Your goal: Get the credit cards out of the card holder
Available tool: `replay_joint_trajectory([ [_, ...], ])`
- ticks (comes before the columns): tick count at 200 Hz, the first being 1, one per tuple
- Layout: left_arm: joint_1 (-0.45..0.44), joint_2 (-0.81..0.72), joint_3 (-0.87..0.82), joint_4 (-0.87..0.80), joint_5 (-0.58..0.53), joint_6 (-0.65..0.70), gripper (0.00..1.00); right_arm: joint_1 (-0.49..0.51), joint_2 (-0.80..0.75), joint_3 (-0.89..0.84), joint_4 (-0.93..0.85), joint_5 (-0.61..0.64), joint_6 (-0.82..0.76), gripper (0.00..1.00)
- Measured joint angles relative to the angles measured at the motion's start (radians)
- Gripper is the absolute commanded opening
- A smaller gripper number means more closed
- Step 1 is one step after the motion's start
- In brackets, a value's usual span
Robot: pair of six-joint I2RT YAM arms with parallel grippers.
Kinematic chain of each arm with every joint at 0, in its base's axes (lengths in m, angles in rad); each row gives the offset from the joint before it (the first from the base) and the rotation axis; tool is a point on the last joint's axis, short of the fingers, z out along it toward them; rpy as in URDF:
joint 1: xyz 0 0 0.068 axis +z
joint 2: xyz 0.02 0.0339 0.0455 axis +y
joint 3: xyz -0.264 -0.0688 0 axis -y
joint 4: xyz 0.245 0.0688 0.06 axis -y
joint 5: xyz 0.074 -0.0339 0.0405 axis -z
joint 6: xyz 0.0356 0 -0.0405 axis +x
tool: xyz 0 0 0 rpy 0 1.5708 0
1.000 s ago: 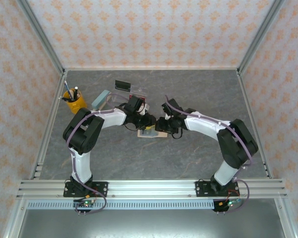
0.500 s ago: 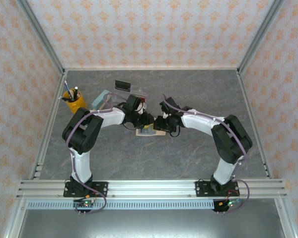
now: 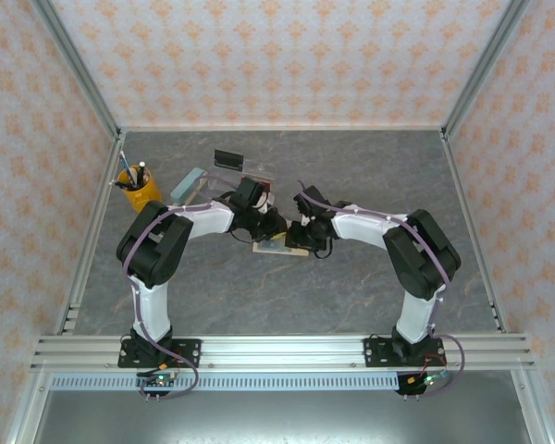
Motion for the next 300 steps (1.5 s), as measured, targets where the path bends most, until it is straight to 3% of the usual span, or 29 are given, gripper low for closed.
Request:
replay_joint_trajectory([
  [81, 0.041, -0.143, -0.001, -0.114, -0.072, 0.049, 0.35, 0.0, 0.002, 0.0, -0.003, 0.016, -0.003, 0.33],
  [139, 0.046, -0.126, -0.029, -0.107, -0.068, 0.047, 0.44, 0.0, 0.002, 0.0, -0.006, 0.024, -0.003, 0.3],
  [246, 0.046, -0.051, -0.032, -0.032, 0.006, 0.021, 0.44, -0.005, -0.017, -0.039, 0.042, 0.021, 0.016, 0.26],
  [300, 0.03, -0.014, -0.03, 0.034, 0.066, 0.001, 0.38, -0.02, -0.08, -0.109, 0.089, 0.032, 0.037, 0.28],
])
